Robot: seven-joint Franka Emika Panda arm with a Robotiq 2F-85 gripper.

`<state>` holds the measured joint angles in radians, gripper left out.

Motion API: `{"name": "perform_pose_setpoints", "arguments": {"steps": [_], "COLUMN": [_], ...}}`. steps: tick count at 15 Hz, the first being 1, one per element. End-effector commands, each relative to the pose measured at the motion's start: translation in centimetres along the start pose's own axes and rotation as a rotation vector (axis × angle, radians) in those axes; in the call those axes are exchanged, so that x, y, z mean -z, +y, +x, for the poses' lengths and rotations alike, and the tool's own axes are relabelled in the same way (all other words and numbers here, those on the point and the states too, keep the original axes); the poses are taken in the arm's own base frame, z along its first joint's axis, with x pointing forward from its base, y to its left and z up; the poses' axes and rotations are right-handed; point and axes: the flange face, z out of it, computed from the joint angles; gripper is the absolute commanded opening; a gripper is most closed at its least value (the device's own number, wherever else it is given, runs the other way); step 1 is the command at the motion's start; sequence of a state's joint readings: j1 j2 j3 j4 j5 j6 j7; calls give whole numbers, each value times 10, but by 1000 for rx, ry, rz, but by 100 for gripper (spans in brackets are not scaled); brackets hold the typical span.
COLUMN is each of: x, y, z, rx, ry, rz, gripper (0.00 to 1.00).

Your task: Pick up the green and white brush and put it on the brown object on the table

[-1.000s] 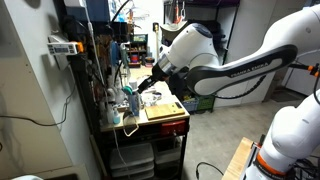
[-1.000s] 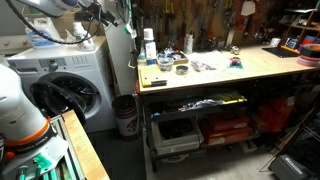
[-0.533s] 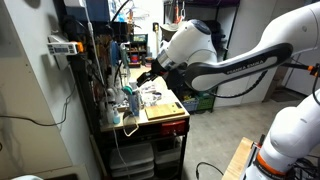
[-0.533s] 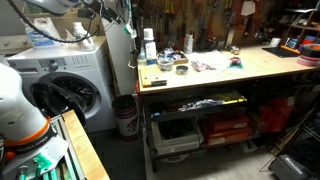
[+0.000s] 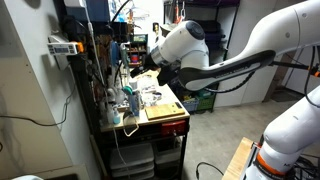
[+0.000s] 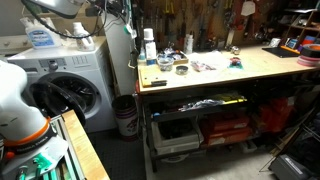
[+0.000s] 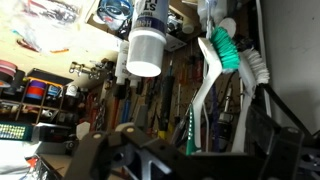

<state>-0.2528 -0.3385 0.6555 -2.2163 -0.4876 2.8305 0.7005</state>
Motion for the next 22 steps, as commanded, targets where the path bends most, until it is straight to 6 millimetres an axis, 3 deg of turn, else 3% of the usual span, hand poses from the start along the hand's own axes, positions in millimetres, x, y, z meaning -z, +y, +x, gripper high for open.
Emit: {"name": "perform_pose_setpoints", "arguments": {"steps": [1,14,17,19,21,22], "x": [-14,-40,-47,-50,-53,-54], "y": [-6,-9,-9,-11,-12,-13], "z": [10,28,30,30,31,31], "rx": [-1,-51,-61,-67,-74,-80], "ry": [49,128,129,127,120,114], "rz": [5,-13,-11,-7,2,6], "gripper": [100,100,84,61,53,57]}}
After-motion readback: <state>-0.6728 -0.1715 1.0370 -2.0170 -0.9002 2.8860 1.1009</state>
